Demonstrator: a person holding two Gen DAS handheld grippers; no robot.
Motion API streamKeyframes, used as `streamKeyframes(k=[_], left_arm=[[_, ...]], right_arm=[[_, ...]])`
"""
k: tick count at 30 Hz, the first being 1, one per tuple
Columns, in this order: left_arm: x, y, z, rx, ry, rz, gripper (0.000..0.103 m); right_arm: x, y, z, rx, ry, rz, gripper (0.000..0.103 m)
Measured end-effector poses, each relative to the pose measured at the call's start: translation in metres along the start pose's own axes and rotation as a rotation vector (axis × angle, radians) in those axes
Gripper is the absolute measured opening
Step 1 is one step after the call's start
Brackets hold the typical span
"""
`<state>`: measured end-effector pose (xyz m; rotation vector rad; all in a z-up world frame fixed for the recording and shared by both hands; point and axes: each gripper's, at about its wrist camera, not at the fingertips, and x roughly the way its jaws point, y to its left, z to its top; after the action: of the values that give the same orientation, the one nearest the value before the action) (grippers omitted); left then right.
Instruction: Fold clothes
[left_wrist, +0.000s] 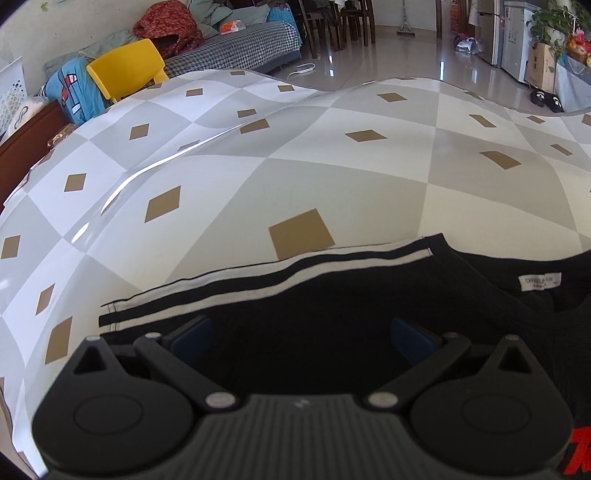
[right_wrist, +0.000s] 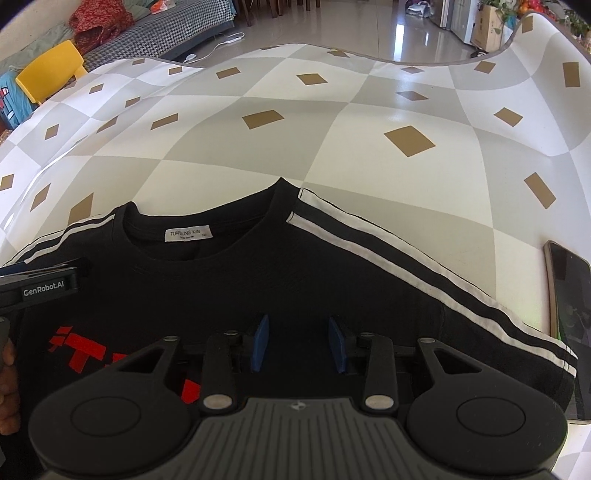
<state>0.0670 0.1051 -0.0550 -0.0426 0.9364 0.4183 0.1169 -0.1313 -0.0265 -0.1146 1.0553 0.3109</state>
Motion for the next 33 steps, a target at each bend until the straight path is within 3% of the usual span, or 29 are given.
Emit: streamKeyframes(k=[8, 14, 20, 26, 33], left_arm=[[0.009, 0.002, 0.007, -0.039, 0.015, -0.036, 0.103], [0.012, -0.017, 0.018, 0.069, -0.024, 0.025, 0.103], [0.023, -0.018, 0.034, 0.038, 0.001, 0.018, 0.103], [0.032, -0.031, 0.047, 0.128, -0.037, 0.052, 0.103], [0.050, -0.028, 0.069, 0.075, -0.020, 0.025, 0.103]], right_arm=[[0.009, 0.007, 0.007, -0.037, -0.033, -0.056, 0.044], [0.017, 0.008, 0.019, -0.027, -0.044, -0.072, 0.049], [0.026, 0.008, 0.032, -0.012, -0.056, -0.077, 0.053], [0.037, 0.011, 0.046, -0.001, -0.074, -0.082, 0.057], [0.049, 0.012, 0.062, -0.006, -0.104, -0.080, 0.057]])
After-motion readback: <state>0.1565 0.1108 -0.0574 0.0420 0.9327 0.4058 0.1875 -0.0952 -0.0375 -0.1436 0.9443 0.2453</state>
